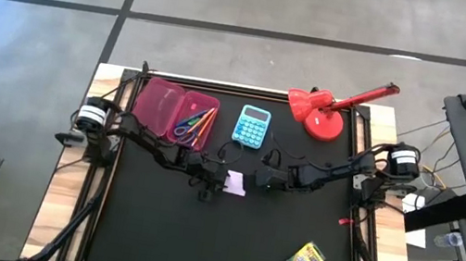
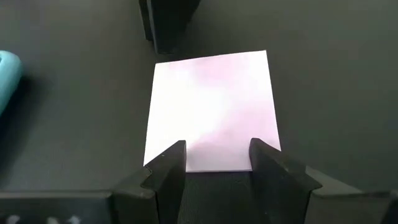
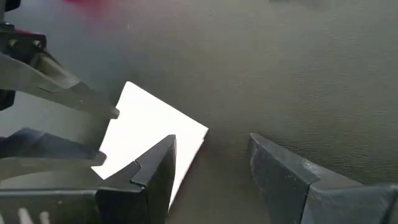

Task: Pack school essentials
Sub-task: Put the pink sticky notes into the pink supply box

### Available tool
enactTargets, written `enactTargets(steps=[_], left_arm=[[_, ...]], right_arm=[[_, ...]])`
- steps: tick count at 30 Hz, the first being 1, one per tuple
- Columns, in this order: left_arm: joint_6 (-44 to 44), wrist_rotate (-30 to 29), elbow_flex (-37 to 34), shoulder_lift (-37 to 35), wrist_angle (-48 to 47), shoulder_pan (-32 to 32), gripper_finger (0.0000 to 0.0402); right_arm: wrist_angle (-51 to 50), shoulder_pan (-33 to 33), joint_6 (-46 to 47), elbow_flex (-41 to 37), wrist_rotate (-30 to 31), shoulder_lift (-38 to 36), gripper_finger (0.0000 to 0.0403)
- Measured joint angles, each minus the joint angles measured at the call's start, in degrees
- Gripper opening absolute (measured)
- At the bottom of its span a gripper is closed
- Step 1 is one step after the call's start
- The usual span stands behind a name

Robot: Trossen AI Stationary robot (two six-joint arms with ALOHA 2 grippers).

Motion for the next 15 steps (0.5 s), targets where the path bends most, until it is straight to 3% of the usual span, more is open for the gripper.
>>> enactTargets(steps=[15], left_arm=[[0.1, -0.6, -2.8, 0.1, 0.1, 0.0, 0.0164]], right_arm=[[12.0, 0.0, -0.2, 0.0, -1.4, 5.1, 0.0189]])
